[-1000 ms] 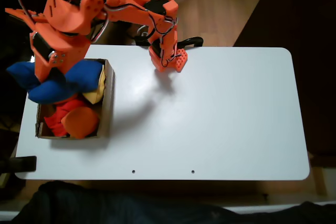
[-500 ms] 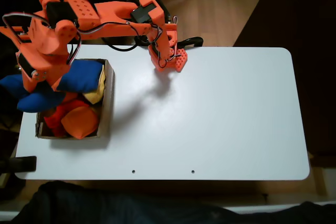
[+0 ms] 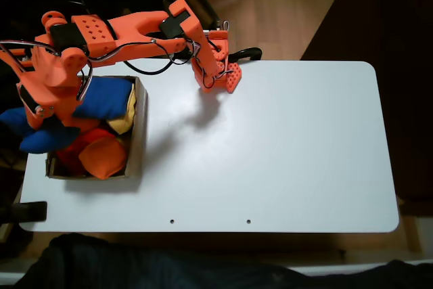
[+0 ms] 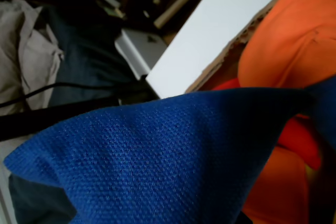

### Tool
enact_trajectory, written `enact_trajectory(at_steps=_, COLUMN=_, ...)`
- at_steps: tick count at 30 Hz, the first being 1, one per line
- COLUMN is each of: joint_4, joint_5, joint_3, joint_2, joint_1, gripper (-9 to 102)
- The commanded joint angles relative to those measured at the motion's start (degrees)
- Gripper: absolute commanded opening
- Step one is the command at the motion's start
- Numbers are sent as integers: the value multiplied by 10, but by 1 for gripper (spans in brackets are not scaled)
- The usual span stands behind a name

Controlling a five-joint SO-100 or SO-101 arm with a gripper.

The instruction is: Grasp a bag and put it in the box.

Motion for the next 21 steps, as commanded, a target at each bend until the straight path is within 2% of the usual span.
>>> enact_trajectory(at_steps=1, joint_4=-22, joint_5=-4, joint_3=-49, joint_2=6, joint_1=4, gripper=0)
enact_trajectory(at_steps=8, joint_4=-29, joint_5=-1, joint_3=-44, joint_2=-1, joint_1=4, gripper=1)
enact_trajectory(at_steps=14, joint_4=-37, joint_5=-5, joint_3=-20, joint_2=4, joint_1=4, gripper=8)
enact_trajectory(at_steps=16, joint_4=-41, joint_5=-6, joint_3=-10, joint_2=8, joint_1=4, gripper=14)
enact_trajectory(at_steps=19, joint_4=-45, joint_5=-6, joint_3=0, joint_2=11, joint_1=4, gripper=16)
enact_trajectory(at_steps=21, joint_4=-47, joint_5=-6, joint_3=6, joint_2=14, joint_1=4, gripper=21)
